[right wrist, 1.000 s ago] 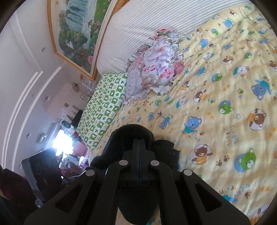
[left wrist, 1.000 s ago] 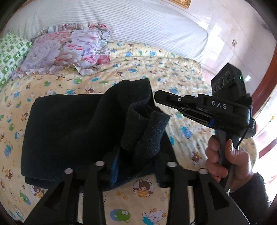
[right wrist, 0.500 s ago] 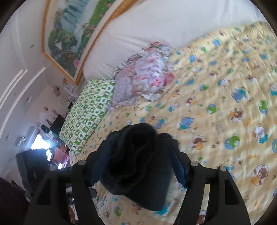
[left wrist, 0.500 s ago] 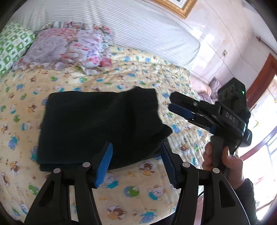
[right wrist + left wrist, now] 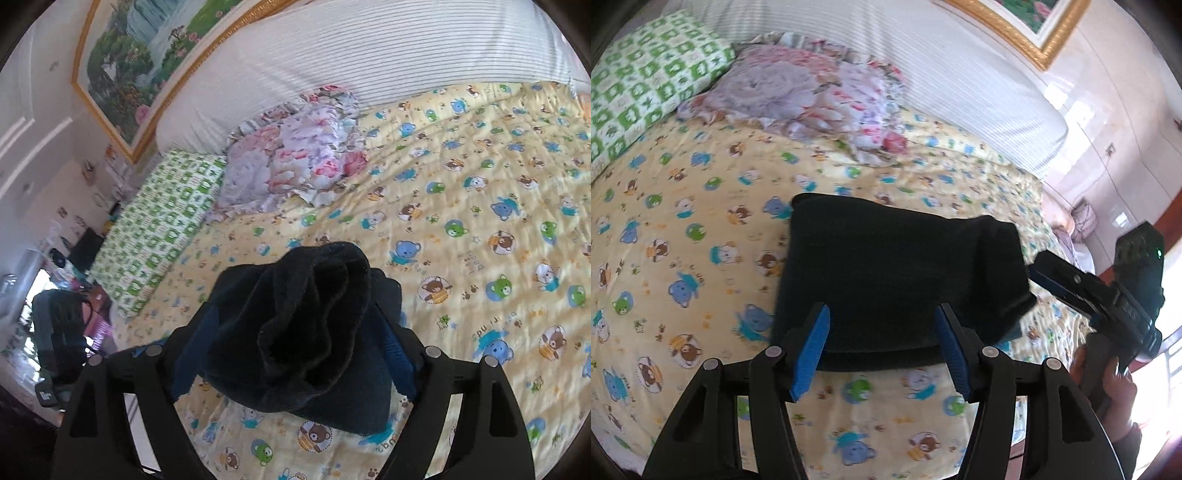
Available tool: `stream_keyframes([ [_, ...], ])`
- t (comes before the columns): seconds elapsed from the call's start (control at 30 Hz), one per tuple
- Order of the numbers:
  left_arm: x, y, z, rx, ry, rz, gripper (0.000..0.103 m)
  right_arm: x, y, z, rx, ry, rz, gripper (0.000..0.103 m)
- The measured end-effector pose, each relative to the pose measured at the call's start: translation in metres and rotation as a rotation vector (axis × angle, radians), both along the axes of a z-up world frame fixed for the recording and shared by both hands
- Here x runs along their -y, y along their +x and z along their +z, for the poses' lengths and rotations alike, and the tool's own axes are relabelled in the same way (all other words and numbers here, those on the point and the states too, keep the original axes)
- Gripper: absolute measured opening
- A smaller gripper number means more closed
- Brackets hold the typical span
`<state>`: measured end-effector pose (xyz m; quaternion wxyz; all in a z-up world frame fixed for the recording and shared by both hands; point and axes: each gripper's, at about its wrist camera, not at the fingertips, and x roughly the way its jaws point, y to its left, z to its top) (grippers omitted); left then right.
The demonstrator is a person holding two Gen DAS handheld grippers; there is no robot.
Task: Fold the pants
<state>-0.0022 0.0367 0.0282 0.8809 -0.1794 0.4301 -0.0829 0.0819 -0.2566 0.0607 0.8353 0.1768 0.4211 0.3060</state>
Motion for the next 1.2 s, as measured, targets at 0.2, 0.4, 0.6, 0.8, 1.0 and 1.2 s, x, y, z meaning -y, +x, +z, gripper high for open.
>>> stream_keyframes([
  [0.2,-0.029,0.008,-0.013,-0.049,-0.026,0.050,0.063,-0.010,-0.002,-0.008,-0.039,-0.052,-0.043,0.085],
  [0.4,-0.047,0.017,-0.030,-0.103,-0.055,0.073,0.065,-0.019,0.000,-0.022,-0.091,-0.115,-0.090,0.085],
  [0.6,-0.056,0.025,-0.042,-0.130,-0.073,0.080,0.069,-0.009,0.002,-0.041,-0.134,-0.133,-0.155,0.085],
  [0.8,-0.054,0.036,-0.051,-0.153,-0.072,0.070,0.070,0.004,-0.002,-0.059,-0.173,-0.052,-0.179,0.085],
  [1.0,-0.045,0.047,-0.062,-0.183,-0.036,0.065,0.070,0.006,-0.007,-0.065,-0.158,0.002,-0.169,0.072],
  [1.2,-0.038,0.053,-0.070,-0.196,-0.002,0.057,0.071,0.009,-0.008,-0.071,-0.167,0.056,-0.154,0.070],
])
